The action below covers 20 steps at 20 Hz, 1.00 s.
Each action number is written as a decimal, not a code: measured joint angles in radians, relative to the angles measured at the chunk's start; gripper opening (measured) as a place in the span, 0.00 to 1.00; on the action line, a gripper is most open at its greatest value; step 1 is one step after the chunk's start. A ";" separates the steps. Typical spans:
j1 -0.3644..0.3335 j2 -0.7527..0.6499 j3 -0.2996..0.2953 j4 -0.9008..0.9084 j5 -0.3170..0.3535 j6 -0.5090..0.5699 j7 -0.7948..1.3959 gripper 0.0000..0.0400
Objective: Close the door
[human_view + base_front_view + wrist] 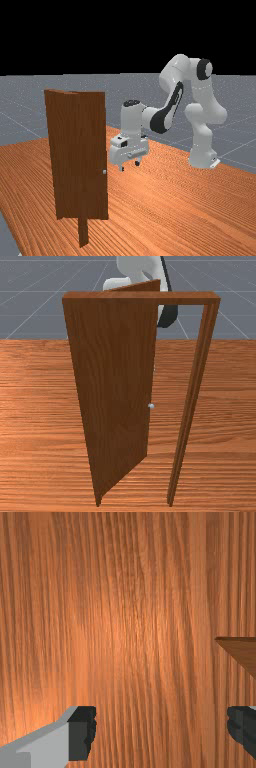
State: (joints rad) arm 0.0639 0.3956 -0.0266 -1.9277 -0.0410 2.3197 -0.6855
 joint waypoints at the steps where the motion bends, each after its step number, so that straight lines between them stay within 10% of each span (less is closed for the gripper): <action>1: 0.000 0.000 0.000 0.000 0.000 0.000 0.000 0.98; 20: 0.002 -0.001 0.000 -0.001 -0.001 0.002 0.003 1.00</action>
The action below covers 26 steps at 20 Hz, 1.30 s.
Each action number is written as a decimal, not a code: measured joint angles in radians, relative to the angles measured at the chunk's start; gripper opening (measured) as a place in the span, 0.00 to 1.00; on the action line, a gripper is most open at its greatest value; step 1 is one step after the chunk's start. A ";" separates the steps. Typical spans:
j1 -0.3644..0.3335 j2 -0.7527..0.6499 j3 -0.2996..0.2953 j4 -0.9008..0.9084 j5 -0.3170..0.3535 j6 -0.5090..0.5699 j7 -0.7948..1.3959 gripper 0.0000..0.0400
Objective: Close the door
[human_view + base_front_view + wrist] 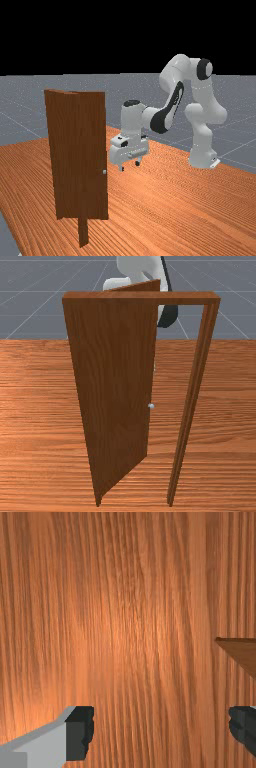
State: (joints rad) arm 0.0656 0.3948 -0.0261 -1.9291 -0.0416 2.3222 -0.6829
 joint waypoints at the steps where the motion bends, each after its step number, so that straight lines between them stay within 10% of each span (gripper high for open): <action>1: 0.000 -0.001 0.000 -0.003 0.000 0.004 0.000 1.00; 26: -0.002 -0.016 0.003 -0.023 0.006 0.008 -0.004 1.00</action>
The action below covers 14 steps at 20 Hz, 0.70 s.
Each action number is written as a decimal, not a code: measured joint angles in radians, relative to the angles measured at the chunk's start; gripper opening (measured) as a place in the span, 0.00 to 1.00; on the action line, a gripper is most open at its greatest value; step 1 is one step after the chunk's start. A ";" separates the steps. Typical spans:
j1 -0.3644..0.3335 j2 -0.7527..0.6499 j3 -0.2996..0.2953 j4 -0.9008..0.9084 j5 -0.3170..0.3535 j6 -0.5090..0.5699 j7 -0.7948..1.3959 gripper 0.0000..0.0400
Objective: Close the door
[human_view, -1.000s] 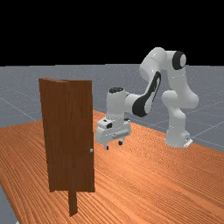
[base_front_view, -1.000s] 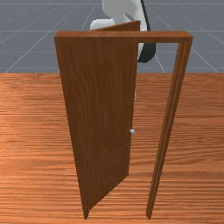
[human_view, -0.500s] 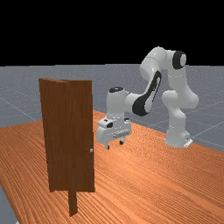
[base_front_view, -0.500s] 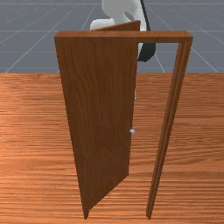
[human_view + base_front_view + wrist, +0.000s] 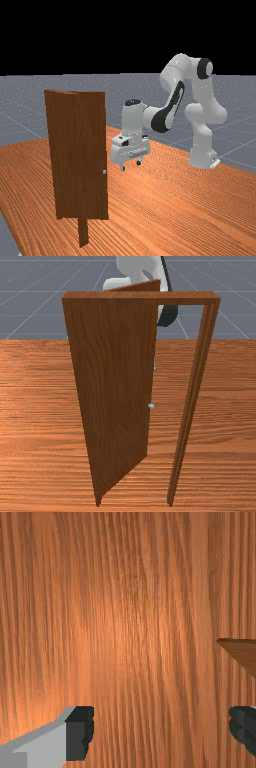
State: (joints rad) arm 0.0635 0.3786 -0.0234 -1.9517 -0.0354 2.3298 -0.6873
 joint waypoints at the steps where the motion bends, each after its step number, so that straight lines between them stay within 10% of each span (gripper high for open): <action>1: 0.000 -0.001 0.000 -0.002 0.000 0.003 0.000 1.00; 14: -0.001 -0.004 0.001 -0.004 0.002 0.008 -0.002 1.00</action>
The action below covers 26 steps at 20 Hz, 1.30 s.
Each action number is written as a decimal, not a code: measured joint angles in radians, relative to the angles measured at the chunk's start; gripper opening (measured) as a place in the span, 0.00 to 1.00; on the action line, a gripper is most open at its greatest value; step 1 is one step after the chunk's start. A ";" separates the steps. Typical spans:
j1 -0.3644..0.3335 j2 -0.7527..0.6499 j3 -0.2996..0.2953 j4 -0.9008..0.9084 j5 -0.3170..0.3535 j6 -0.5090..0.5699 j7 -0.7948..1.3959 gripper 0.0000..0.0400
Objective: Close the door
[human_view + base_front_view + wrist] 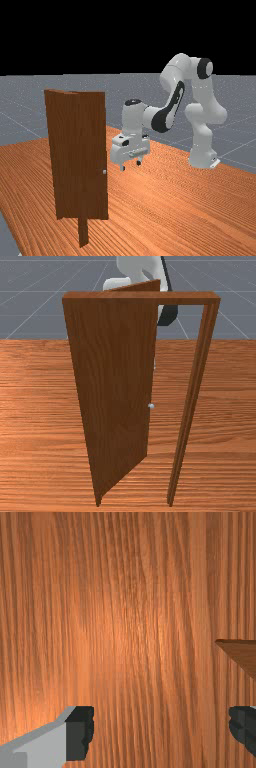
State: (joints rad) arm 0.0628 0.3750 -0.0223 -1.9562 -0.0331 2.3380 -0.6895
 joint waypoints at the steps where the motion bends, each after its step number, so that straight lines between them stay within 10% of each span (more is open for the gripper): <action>1: 0.002 -0.001 -0.002 -0.003 -0.005 0.006 0.004 1.00; 15: 0.007 0.002 -0.003 0.002 -0.005 -0.001 0.023 1.00; 16: 0.012 -0.040 -0.009 -0.091 -0.023 0.143 0.031 1.00; 23: 0.001 -0.294 0.011 -0.430 0.053 0.143 -0.090 1.00; 24: -0.009 -0.281 0.018 -0.412 0.125 0.129 -0.155 1.00; 26: 0.004 -0.145 0.009 -0.186 0.011 -0.082 -0.057 1.00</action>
State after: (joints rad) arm 0.0670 0.2299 -0.0131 -2.1422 -0.0217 2.2563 -0.7467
